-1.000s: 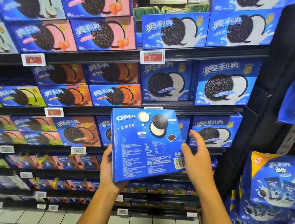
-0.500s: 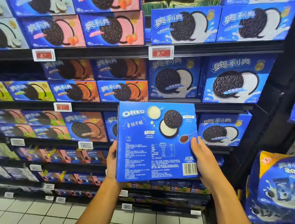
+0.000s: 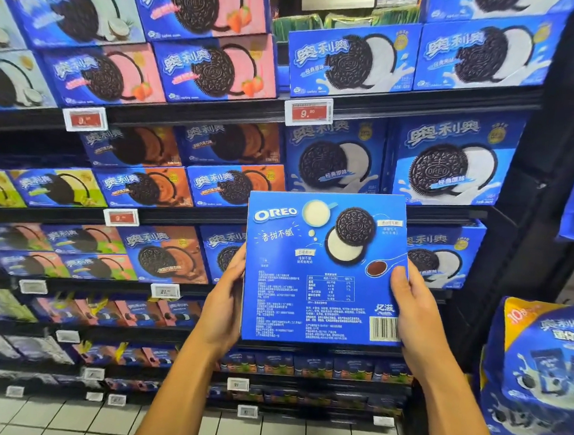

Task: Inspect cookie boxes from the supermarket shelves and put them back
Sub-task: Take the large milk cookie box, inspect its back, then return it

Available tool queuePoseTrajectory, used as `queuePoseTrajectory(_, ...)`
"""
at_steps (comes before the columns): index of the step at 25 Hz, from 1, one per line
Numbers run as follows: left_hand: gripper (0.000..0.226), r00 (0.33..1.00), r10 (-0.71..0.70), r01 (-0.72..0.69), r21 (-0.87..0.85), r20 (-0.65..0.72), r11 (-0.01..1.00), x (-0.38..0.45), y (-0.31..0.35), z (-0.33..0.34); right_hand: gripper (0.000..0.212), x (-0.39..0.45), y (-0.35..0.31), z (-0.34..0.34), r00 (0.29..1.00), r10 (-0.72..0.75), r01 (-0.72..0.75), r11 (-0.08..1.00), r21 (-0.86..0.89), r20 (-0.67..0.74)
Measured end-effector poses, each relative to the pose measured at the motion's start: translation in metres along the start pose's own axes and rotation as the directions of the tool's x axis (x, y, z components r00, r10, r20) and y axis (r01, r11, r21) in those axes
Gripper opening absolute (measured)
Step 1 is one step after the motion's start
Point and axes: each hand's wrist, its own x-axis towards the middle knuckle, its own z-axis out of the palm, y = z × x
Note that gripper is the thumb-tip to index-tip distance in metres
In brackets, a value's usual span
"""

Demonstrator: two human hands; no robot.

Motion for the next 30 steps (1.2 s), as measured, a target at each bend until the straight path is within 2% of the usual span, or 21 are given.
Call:
queuePoseTrajectory(4, 0.047, 0.992, 0.123, -0.118, 0.159, -0.023, 0.980, 0.000, -0.003, 0.005, 0.055, -0.004, 0.001, -0.005, 0.999, 0.028, -0.028, 0.999, 0.016, 0.028)
queuePoseTrajectory(7, 0.053, 0.990, 0.135, -0.141, 0.230, 0.042, 0.963, -0.001, -0.007, 0.003, 0.055, -0.007, 0.001, -0.007, 0.999, 0.032, -0.033, 0.999, 0.036, 0.043)
queuePoseTrajectory(13, 0.054, 0.995, 0.091, -0.095, 0.299, 0.028, 0.949, -0.002, -0.009, 0.003, 0.056, -0.009, -0.003, -0.008, 0.997, 0.068, -0.071, 0.994, 0.078, 0.047)
queuePoseTrajectory(15, 0.054, 0.996, 0.092, -0.093, 0.299, 0.016, 0.950, -0.003, -0.010, 0.004, 0.057, -0.011, -0.001, -0.009, 0.996, 0.077, -0.080, 0.992, 0.097, 0.040)
queuePoseTrajectory(18, 0.056, 0.997, 0.074, -0.073, 0.244, 0.005, 0.967, -0.004, -0.007, 0.003, 0.047, -0.013, 0.001, -0.011, 0.995, 0.080, -0.087, 0.985, 0.147, 0.055)
queuePoseTrajectory(22, 0.044, 0.999, -0.013, 0.020, 0.150, -0.050, 0.989, -0.006, 0.000, 0.000, 0.045, -0.013, -0.004, -0.016, 0.992, 0.062, -0.082, 0.977, 0.198, 0.106)
queuePoseTrajectory(26, 0.039, 0.999, 0.033, -0.027, 0.139, -0.041, 0.990, -0.009, 0.004, -0.004, 0.045, -0.014, -0.008, -0.017, 0.993, 0.098, -0.113, 0.960, 0.256, 0.071)
queuePoseTrajectory(30, 0.041, 0.997, 0.037, -0.027, 0.154, -0.062, 0.988, -0.010, 0.005, -0.010, 0.056, -0.017, -0.010, -0.016, 0.994, 0.099, -0.107, 0.960, 0.258, 0.044)
